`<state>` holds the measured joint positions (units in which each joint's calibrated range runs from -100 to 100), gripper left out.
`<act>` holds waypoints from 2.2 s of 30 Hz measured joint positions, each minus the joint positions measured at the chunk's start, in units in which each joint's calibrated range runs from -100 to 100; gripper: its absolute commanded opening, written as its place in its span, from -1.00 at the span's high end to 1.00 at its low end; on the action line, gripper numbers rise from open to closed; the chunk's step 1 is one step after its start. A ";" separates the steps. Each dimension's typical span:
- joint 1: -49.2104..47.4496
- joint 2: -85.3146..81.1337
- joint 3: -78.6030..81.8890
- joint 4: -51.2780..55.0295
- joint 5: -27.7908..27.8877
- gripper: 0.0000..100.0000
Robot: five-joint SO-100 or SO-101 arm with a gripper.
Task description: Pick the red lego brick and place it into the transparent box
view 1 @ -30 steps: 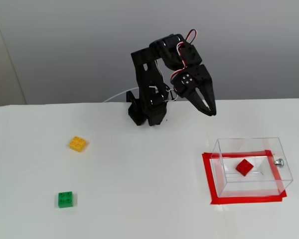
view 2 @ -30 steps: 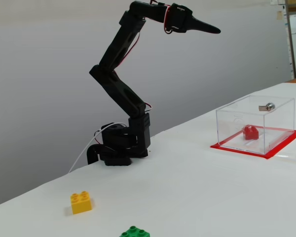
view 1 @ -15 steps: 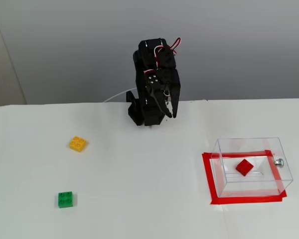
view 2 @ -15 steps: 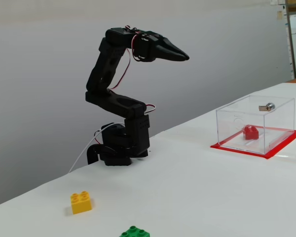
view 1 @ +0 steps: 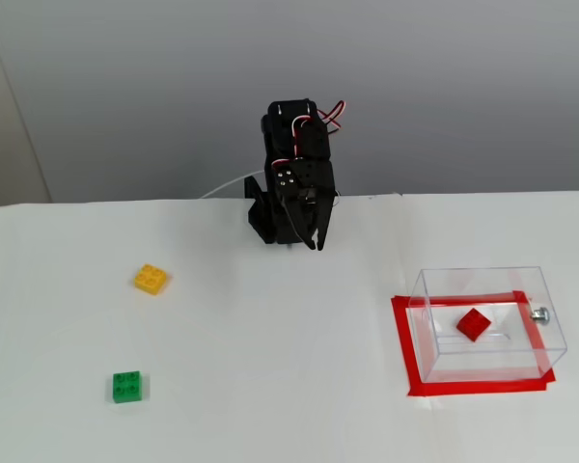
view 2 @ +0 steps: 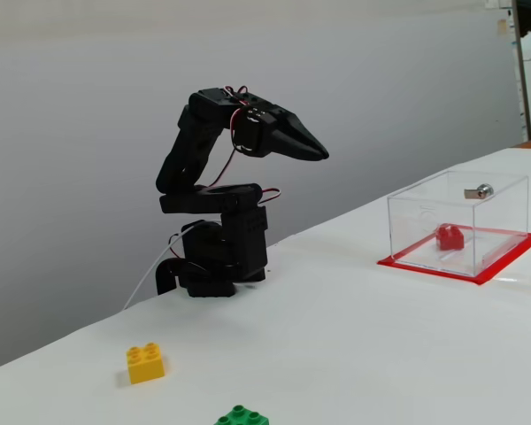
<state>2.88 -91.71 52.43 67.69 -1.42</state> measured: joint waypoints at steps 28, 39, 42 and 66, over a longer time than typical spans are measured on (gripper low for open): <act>5.02 -7.61 42.19 -15.60 -0.39 0.97; 3.74 -7.53 45.90 -16.97 -0.39 0.97; 3.21 -7.53 45.90 -16.62 -0.39 0.97; 3.10 -7.53 41.22 5.48 -0.44 0.97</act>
<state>5.98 -99.24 93.65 73.18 -1.86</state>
